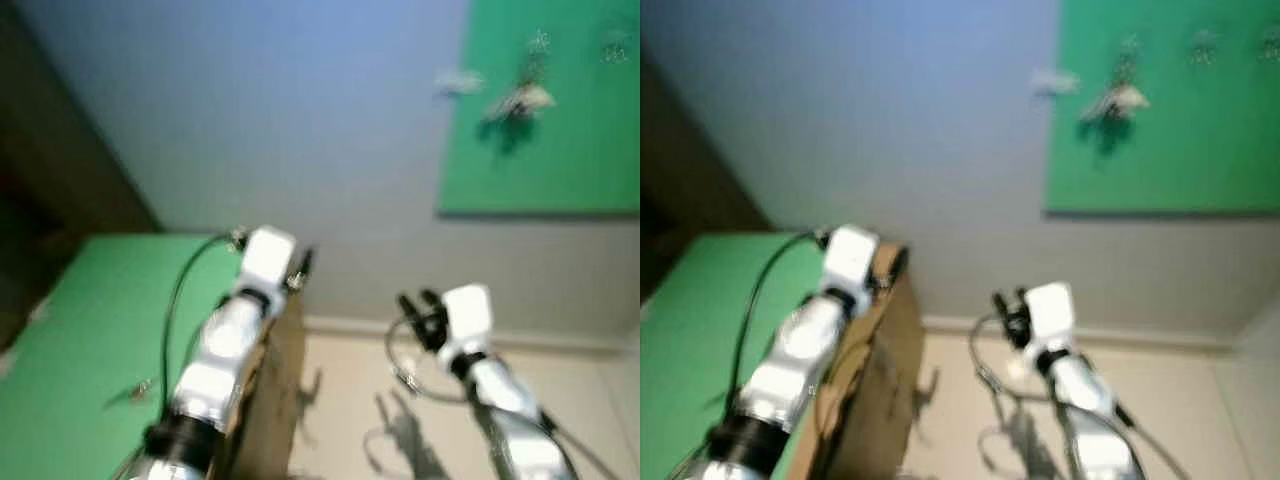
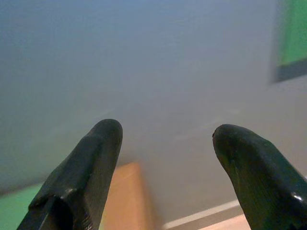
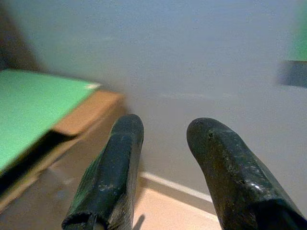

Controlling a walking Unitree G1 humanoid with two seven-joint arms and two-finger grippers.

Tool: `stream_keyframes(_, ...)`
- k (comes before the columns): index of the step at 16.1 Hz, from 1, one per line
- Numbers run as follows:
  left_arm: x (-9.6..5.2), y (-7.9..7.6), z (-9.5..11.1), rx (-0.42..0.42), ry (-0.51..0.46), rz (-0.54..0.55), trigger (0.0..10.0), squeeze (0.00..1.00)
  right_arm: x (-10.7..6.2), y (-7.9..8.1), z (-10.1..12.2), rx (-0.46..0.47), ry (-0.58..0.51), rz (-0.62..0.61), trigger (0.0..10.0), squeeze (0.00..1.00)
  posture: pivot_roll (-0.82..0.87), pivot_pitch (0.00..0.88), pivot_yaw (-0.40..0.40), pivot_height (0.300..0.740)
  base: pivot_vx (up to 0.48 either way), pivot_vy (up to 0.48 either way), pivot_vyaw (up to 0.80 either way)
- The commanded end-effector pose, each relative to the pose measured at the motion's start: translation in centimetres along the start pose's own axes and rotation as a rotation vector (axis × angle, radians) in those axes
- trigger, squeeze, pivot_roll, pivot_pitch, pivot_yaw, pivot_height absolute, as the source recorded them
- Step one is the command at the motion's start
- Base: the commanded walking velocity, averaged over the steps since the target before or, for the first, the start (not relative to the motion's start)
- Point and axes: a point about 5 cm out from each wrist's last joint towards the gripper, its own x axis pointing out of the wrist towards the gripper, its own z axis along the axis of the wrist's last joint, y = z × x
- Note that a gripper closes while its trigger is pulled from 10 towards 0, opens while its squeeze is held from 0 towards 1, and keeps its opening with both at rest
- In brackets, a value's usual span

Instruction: Hang keys on a hook

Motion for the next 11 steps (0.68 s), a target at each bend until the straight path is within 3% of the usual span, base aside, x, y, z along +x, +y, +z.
stream_keyframes(1,-0.02,-0.30,-0.08,-0.010,0.003,-0.005,10.0,0.00,-0.21,-0.24,-0.27,0.008,0.005,-0.005,10.0,0.00,-0.16,0.012,0.147,0.740,0.000,0.000,0.65)
stream_keyframes(7,0.06,-0.88,-0.30,-0.017,0.015,-0.015,10.0,0.00,-0.33,-0.34,-0.41,0.021,0.004,-0.002,10.0,0.00,-0.16,0.020,0.150,0.740,0.000,0.000,0.61)
stream_keyframes(11,0.15,-0.10,-0.95,-0.082,0.064,0.060,10.0,0.00,-0.53,-0.36,-0.47,0.028,0.007,0.003,10.0,0.00,-0.17,0.029,0.147,0.740,0.000,0.000,0.55)
